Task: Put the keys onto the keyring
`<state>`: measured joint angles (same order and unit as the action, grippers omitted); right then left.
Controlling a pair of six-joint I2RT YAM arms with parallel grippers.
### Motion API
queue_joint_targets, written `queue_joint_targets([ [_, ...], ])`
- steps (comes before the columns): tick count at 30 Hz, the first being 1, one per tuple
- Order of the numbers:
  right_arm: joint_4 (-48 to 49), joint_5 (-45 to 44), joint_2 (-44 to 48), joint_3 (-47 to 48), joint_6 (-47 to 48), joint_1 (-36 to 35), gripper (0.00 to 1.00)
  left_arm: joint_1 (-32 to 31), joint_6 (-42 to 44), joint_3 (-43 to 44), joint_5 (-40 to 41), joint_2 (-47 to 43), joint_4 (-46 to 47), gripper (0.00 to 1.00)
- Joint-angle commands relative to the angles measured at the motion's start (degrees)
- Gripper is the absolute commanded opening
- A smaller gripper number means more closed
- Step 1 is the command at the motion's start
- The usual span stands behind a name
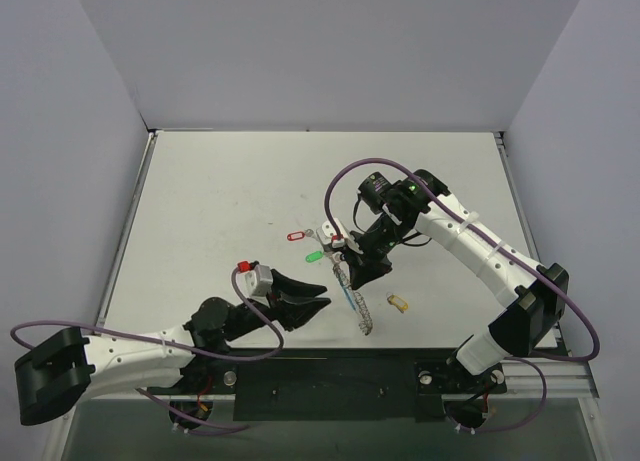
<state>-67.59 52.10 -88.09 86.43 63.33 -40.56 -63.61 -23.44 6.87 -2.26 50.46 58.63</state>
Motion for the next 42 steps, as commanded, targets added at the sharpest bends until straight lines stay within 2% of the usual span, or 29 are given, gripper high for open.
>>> queue_joint_targets([
  [1,-2.6,3.6,0.1,0.3,0.8,-0.2,0.00,-2.4,8.6,5.2,-4.9,0.3,-1.4,0.42],
  [11,-2.6,3.7,-0.1,0.4,0.7,-0.2,0.00,-5.9,19.3,11.0,0.4,5.2,-8.5,0.41],
  [15,-2.6,3.7,-0.1,0.3,0.6,-0.2,0.00,-6.6,21.0,11.6,1.6,6.5,-8.3,0.42],
  [25,-2.6,3.8,-0.1,0.3,0.5,-0.3,0.00,-7.7,21.6,12.5,6.4,9.7,-5.9,0.41],
  [34,-2.5,3.9,-0.1,0.1,0.6,-0.2,0.00,-7.8,21.5,12.8,7.2,12.1,-1.5,0.40],
  [42,-2.5,3.6,0.1,0.1,0.6,-0.1,0.00,-7.9,21.2,11.8,5.5,10.8,-1.5,0.31],
])
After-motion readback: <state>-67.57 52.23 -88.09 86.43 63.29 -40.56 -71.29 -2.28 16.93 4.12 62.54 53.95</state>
